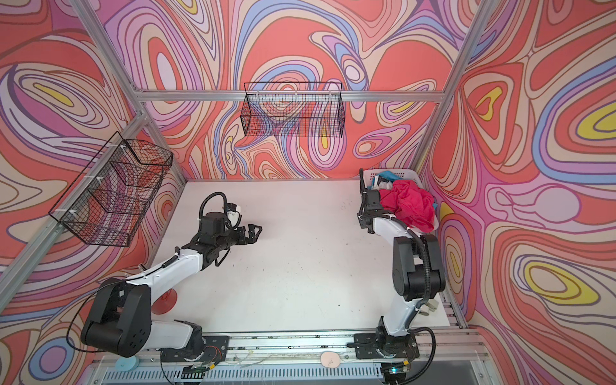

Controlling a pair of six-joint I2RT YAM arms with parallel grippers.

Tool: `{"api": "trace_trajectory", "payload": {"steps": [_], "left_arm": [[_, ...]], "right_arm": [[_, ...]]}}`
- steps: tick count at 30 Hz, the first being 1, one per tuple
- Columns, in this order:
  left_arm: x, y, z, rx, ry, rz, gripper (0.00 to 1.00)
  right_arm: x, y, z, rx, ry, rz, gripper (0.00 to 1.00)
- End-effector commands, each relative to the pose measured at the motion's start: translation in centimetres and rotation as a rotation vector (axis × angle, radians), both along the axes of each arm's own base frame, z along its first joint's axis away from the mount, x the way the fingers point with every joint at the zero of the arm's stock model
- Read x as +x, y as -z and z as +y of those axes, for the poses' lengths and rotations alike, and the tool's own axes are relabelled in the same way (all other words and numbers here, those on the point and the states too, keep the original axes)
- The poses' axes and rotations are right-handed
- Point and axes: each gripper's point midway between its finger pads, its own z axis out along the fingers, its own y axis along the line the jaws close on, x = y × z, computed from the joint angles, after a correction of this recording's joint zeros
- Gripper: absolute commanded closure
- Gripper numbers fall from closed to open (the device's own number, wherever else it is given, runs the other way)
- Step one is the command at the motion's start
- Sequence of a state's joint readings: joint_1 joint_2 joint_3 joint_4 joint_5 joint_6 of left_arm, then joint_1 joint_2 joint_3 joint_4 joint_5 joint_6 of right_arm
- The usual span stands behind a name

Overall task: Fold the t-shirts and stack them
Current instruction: 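Reach the right gripper into the white basket and grasp the pink t-shirt, then lift the pink t-shirt out with the right gripper and drop it on the table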

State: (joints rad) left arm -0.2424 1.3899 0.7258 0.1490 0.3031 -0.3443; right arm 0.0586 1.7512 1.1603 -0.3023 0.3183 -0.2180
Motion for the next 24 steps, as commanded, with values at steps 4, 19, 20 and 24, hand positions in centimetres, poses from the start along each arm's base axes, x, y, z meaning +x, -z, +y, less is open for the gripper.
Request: {"api": "trace_trajectory", "payload": {"steps": [4,19,20,24], "left_arm": [[-0.7,-0.8,-0.3,0.008,0.021,-0.02,0.0],[-1.4,-0.1,-0.6,-0.017,0.014,-0.025,0.0],[-1.4,0.0,-0.6,-0.018,0.014,-0.025,0.0],[-1.4,0.0,-0.6,-0.017,0.02,-0.028,0.0]], "right_arm": [[0.6,-9.3,0.8,0.103,0.02,-0.132,0.45],[0.4,-6.7,-12.2,0.093,0.492,-0.065,0.12],[0.5,-5.9,-12.7,0.096,0.51,-0.055,0.16],[1.3,-6.0,-12.2,0.173,0.505,-0.088,0.97]]}}
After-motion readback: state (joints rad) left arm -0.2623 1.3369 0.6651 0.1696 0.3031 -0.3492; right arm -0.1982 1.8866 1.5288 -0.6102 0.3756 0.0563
